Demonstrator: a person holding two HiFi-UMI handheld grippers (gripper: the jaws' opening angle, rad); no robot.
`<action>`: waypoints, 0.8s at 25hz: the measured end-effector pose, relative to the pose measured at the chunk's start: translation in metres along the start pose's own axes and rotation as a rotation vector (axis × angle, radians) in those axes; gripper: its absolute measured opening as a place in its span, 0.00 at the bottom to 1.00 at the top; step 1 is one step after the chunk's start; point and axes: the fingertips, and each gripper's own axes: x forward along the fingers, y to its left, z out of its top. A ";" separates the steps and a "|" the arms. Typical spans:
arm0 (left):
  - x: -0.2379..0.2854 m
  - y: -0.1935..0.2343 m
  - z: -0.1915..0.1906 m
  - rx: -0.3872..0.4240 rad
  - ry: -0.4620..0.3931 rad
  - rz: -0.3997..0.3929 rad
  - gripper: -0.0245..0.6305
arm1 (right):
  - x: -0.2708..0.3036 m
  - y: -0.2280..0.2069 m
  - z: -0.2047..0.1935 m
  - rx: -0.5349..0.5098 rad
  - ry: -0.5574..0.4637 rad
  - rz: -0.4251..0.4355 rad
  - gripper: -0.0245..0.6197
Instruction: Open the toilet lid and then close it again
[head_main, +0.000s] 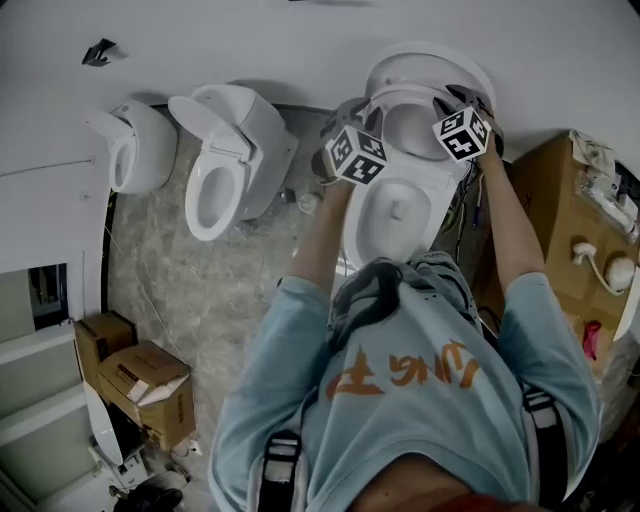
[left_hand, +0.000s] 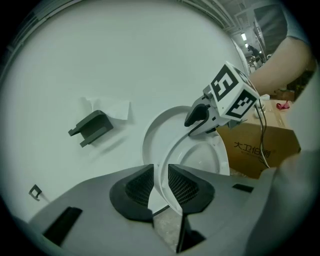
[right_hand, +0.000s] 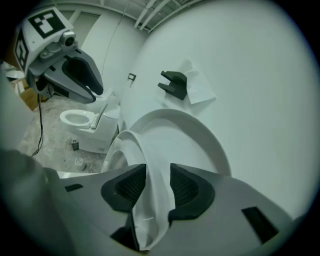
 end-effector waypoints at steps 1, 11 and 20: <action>-0.002 -0.001 -0.001 0.000 0.005 0.001 0.20 | 0.003 0.000 -0.002 -0.014 0.011 0.014 0.30; -0.019 -0.026 -0.017 0.017 0.073 -0.031 0.26 | -0.020 0.032 0.007 -0.145 0.003 0.080 0.19; -0.020 -0.070 -0.025 0.132 0.094 -0.122 0.30 | -0.067 0.090 0.016 -0.180 -0.061 0.159 0.19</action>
